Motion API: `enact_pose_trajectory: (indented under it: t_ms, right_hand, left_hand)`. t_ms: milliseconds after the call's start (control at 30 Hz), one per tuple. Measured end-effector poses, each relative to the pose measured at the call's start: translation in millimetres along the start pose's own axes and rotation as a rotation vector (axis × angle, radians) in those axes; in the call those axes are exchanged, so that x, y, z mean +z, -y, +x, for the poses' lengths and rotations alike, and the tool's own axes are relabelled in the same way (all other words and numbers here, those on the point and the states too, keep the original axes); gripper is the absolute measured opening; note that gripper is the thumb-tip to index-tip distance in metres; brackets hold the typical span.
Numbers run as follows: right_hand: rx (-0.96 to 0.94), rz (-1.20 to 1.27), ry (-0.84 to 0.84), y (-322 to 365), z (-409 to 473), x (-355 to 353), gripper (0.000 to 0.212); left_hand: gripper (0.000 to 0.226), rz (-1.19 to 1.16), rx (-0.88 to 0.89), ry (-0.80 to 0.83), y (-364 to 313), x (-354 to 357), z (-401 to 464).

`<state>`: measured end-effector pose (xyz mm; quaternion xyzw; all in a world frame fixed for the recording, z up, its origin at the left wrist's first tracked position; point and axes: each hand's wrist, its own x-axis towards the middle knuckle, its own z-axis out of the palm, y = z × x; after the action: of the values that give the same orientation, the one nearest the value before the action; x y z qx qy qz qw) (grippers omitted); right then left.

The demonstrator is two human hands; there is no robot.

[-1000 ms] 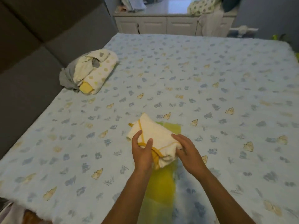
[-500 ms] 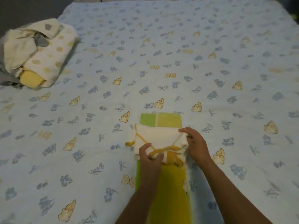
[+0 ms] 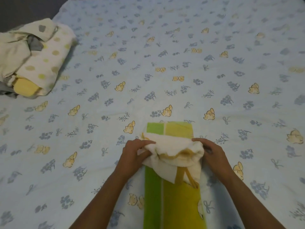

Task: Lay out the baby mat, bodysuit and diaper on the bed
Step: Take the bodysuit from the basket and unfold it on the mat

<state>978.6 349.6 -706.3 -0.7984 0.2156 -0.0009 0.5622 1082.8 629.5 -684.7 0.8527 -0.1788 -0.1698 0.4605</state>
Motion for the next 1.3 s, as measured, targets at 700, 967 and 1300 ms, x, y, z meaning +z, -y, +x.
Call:
enact_pose_trajectory:
  t_ms: [700, 967, 1300]
  right_hand:
    - [-0.216, -0.529, -0.226, 14, 57, 32, 0.052]
    - [-0.28, -0.888, -0.133, 16, 68, 42, 0.066]
    - [-0.145, -0.644, -0.245, 35, 78, 34, 0.039]
  left_hand:
    - [0.075, 0.41, -0.007, 0.045, -12, 42, 111]
    - [0.021, 0.169, 0.006, -0.157, -3, 30, 113]
    - [0.042, -0.874, -0.72, -0.62, 8, -12, 133]
